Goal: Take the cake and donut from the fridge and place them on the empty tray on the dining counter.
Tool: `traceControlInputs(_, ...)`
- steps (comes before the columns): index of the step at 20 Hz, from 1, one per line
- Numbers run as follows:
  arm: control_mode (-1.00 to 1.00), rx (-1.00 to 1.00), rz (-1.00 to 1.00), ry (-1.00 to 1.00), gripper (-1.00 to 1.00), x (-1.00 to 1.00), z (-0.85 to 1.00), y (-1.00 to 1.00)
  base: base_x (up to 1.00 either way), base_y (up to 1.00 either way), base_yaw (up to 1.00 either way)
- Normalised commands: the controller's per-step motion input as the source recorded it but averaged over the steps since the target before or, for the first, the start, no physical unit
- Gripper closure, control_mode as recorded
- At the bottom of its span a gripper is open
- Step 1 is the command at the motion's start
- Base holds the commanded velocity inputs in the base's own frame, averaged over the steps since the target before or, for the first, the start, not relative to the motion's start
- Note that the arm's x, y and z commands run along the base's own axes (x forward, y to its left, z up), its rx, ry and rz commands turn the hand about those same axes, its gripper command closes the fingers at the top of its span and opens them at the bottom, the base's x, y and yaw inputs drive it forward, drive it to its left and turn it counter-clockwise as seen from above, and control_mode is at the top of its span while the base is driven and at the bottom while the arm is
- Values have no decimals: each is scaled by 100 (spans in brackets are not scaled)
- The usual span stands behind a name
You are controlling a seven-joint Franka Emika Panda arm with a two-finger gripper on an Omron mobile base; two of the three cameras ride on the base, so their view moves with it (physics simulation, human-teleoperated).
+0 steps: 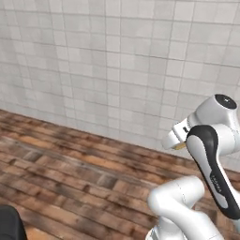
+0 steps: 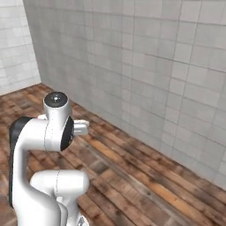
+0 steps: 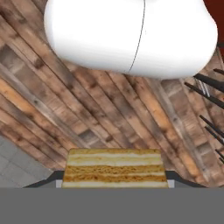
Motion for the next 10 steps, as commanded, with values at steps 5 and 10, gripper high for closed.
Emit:
traceControlInputs(5, 100, 0, 0, 0, 100, 0, 0, 0, 74, 32, 26)
traceControlInputs(10, 100, 0, 0, 0, 100, 0, 0, 0, 87, 30, 31)
